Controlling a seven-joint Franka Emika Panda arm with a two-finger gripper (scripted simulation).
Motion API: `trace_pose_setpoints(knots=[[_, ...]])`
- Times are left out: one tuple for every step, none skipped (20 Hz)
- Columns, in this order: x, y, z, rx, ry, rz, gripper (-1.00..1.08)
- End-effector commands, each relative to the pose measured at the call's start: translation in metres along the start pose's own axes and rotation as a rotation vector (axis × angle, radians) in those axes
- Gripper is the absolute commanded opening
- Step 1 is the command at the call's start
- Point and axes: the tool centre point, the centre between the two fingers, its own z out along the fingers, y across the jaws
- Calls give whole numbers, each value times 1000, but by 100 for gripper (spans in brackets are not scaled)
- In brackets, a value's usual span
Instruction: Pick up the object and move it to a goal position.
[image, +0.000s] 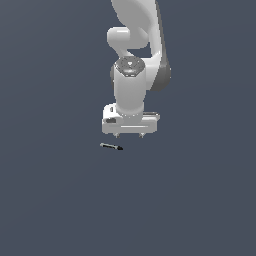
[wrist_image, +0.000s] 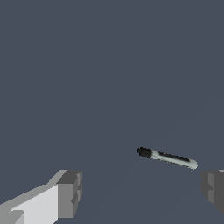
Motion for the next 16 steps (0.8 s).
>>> trace_pose_setpoints(knots=[[0,0,0,0,0,0,100],[0,0,0,0,-1,0,100],[0,0,0,0,-1,-1,100],[0,0,0,0,-1,-3,100],[0,1,1,-1,-1,-7,100],[0,1,1,-1,-1,-12,100],[-1,2,2,-2,-1,-18,100],[-1,3,3,-2,-1,-25,100],[-1,4,4,-3,-2,-34,100],[-1,5,5,-4,-2,-44,100],[-1,6,6,-5,-3,-54,100],[-2,7,7,-6,-3,-66,100],[-2,8,8,-7,-4,-79,100],[-3,9,10,-8,-4,-93,100],[-3,11,11,-9,-5,-109,100],[-3,13,13,-10,-6,-125,100]])
